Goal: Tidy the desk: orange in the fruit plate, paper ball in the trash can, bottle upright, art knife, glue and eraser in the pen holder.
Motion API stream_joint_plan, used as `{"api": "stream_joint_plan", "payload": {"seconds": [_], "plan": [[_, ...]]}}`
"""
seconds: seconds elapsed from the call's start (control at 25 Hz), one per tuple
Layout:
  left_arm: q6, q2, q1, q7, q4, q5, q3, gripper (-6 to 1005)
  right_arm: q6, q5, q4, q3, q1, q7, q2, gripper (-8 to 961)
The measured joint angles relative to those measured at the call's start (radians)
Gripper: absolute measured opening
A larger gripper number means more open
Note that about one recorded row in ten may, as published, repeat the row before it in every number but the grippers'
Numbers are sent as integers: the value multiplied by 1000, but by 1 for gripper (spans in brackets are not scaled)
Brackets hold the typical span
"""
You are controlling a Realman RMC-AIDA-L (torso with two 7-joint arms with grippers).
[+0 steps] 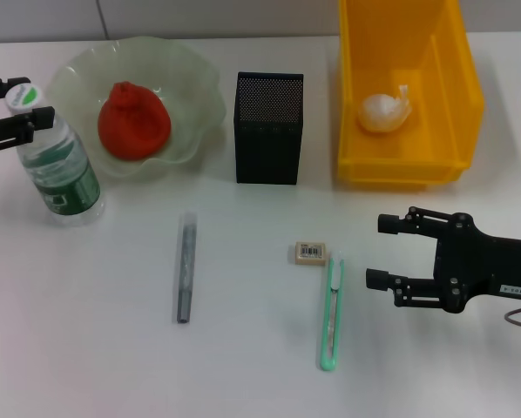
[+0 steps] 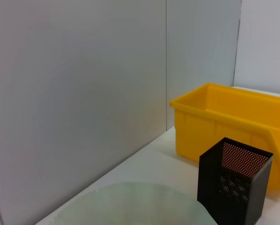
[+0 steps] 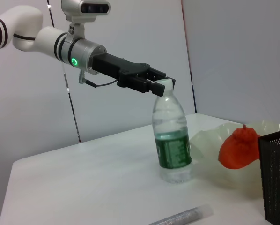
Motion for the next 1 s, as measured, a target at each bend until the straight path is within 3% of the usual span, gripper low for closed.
{"api": "stream_joint_plan", "payload": {"seconds": [0.2, 0.68, 0.8, 0.88, 1.0], "plan": [[1, 0, 0, -3, 0, -1, 7, 543, 0, 0, 0, 0, 0, 0, 0, 790], [-1, 0, -7, -6, -1, -32, -11, 781, 0, 3, 0, 0, 2, 5, 0, 789], [29, 8, -3, -5, -56, -254, -51, 798, 0, 6, 0, 1, 2, 6, 0, 789], [29, 8, -3, -5, -56, -254, -51, 798, 0, 7, -1, 3, 2, 6, 0, 789], [153, 14, 0, -9, -143, -398, -45, 798, 0, 8, -1, 6, 5, 7, 0, 789]]}}
